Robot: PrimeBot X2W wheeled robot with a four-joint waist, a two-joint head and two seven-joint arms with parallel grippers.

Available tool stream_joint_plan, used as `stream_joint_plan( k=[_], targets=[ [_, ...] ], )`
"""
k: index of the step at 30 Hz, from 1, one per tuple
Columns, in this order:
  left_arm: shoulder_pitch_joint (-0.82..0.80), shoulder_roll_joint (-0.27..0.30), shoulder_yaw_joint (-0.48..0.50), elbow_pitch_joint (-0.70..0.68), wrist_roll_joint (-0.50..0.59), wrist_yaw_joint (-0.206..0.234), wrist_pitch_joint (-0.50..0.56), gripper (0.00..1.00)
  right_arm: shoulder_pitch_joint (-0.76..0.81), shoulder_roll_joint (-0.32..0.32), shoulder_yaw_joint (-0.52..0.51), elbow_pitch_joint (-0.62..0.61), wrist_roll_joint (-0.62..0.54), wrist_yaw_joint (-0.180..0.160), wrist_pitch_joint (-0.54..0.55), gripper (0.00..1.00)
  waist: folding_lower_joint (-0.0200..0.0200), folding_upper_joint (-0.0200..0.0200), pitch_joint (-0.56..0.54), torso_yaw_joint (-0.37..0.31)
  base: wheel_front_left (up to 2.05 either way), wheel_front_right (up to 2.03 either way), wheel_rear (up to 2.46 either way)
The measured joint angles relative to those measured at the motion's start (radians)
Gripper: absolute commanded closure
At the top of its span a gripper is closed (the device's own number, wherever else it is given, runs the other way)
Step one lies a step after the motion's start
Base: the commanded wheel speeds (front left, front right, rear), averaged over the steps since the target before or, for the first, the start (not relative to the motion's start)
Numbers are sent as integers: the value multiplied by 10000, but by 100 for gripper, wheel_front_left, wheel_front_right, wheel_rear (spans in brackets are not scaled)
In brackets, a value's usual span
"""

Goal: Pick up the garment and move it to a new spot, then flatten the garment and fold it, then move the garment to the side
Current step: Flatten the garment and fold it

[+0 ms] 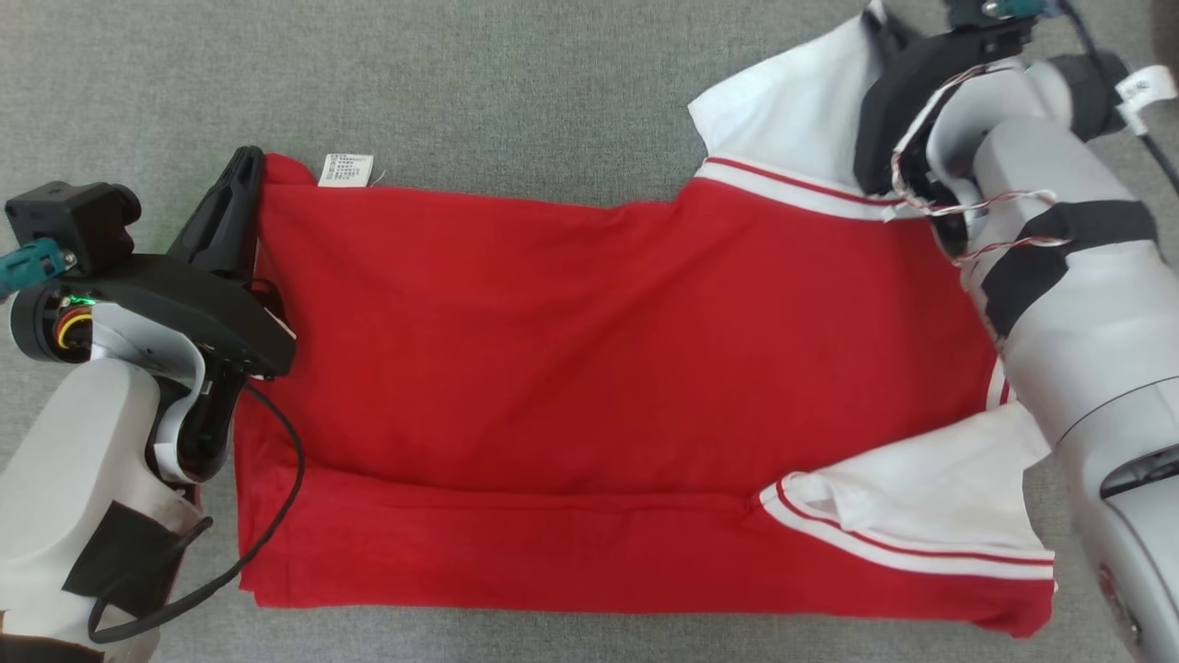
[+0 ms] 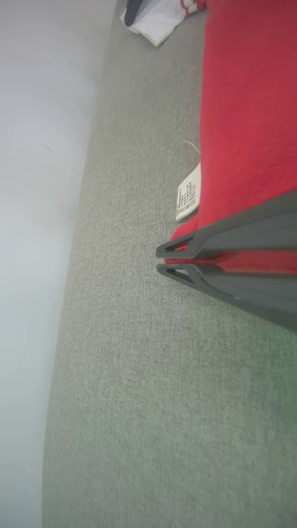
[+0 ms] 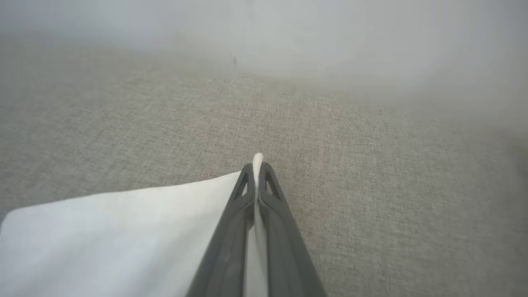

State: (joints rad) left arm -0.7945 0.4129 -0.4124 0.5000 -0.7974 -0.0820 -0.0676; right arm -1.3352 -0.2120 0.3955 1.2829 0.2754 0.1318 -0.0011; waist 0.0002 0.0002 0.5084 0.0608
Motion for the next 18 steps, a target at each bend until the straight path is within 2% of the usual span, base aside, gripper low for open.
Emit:
stream_joint_plan(
  k=[6,11,18],
  targets=[
    [94,-77,19,353,-81,-15,-199,100,-79,-117,-228,8,-355,0,-1233,100,-2,-1,-350,-44,0,0,0],
    [405,-59,29,562,-132,-6,-316,100,659,238,-244,-84,-209,0,-2077,100,-3,-2,-788,-161,0,0,0],
    [888,48,90,635,-224,82,-431,100,2221,232,35,-1678,527,0,-2568,100,-3,-2,-1337,-449,0,0,0]
  ],
)
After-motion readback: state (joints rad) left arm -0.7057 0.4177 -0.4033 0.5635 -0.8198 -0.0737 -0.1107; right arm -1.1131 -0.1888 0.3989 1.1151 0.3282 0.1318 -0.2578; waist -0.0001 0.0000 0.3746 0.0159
